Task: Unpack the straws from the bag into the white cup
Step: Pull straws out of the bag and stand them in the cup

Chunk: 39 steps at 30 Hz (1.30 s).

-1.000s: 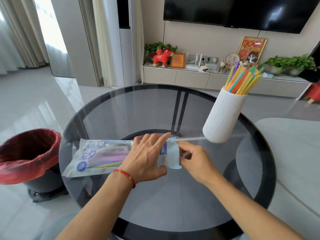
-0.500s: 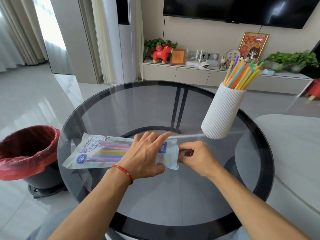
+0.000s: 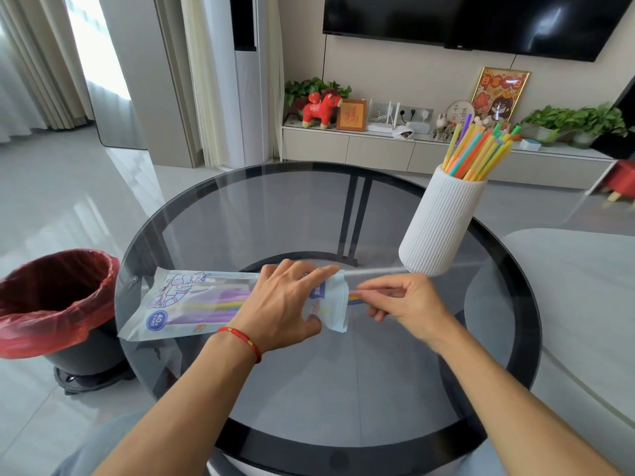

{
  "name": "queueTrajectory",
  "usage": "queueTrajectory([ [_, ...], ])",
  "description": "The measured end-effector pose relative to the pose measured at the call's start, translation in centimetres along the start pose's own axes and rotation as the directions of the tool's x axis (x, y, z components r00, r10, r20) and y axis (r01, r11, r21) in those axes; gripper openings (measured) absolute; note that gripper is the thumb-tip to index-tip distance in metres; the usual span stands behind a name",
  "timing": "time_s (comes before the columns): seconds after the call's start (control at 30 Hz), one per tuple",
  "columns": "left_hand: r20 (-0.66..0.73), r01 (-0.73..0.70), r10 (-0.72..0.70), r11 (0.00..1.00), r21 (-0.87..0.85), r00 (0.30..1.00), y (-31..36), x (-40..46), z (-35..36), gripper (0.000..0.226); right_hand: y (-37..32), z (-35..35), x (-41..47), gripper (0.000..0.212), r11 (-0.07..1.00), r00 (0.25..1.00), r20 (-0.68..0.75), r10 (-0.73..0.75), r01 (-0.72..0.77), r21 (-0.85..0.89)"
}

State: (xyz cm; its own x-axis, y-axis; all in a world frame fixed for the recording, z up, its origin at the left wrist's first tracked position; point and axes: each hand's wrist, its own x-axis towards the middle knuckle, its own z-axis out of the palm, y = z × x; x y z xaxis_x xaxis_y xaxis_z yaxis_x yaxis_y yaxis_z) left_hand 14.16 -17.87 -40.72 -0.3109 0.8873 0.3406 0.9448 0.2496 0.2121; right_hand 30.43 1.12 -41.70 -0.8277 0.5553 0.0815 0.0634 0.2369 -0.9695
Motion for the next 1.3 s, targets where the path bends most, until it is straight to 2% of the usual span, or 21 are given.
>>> queueTrajectory([
  [0.1, 0.011, 0.034, -0.034, 0.999, 0.005, 0.999, -0.6, -0.1, -0.2, 0.068, 0.0, -2.6, -0.6, 0.016, 0.997, 1.0, -0.004, 0.031, -0.031, 0.066],
  [0.23, -0.023, 0.049, -0.049, 0.999, 0.012, 0.999, -0.7, 0.0, -0.4, 0.056, 0.3, -5.7, -1.4, 0.034, 0.958, 0.994, -0.037, 0.103, -0.089, 0.274],
  [0.33, -0.039, 0.035, -0.037, 0.999, -0.034, 0.999, -0.6, 0.3, -0.7, 0.047, 0.6, -6.7, -1.8, 0.034, 0.902, 0.986, -0.04, 0.161, -0.131, 0.412],
  [0.5, -0.112, 0.015, -0.023, 0.997, -0.072, 0.993, -0.4, 0.4, -0.7, 0.047, 0.5, -6.8, -1.8, 0.024, 0.852, 0.981, -0.063, 0.183, -0.126, 0.508],
  [0.63, -0.196, 0.021, -0.026, 0.999, -0.032, 0.98, -0.3, 0.6, -0.6, 0.049, 0.4, -6.4, -1.4, 0.035, 0.75, 0.966, -0.088, 0.244, -0.131, 0.649],
  [0.7, -0.234, 0.032, -0.036, 0.999, -0.021, 0.971, -0.3, 0.7, -0.7, 0.05, 0.6, -5.7, -1.4, 0.05, 0.675, 0.96, -0.021, 0.281, -0.182, 0.715],
  [0.8, -0.265, 0.046, -0.045, 0.999, -0.003, 0.963, 0.1, 0.7, -0.6, 0.052, 0.1, -3.5, -1.4, 0.065, 0.633, 0.948, 0.124, 0.295, -0.29, 0.718],
  [0.97, -0.284, 0.015, -0.012, 1.0, 0.009, 0.959, 0.9, 0.6, -0.3, 0.052, -1.3, 1.4, -0.4, 0.066, 0.595, 0.929, 0.115, 0.351, -0.317, 0.739],
  [1.03, -0.279, -0.032, 0.039, 0.999, 0.028, 0.959, 1.1, 0.5, 0.0, 0.051, -1.4, 2.6, -0.1, 0.055, 0.607, 0.929, 0.074, 0.362, -0.295, 0.738],
  [1.13, -0.276, -0.07, 0.08, 0.996, 0.047, 0.958, 0.9, 0.5, 0.2, 0.052, -1.3, 2.7, -0.1, 0.024, 0.677, 0.929, -0.055, 0.366, -0.225, 0.701],
  [1.3, -0.238, -0.023, 0.041, 0.997, 0.078, 0.97, 0.1, 0.5, 0.4, 0.06, -2.1, -0.7, -0.3, 0.033, 0.836, 0.897, -0.378, 0.23, 0.017, 0.549],
])
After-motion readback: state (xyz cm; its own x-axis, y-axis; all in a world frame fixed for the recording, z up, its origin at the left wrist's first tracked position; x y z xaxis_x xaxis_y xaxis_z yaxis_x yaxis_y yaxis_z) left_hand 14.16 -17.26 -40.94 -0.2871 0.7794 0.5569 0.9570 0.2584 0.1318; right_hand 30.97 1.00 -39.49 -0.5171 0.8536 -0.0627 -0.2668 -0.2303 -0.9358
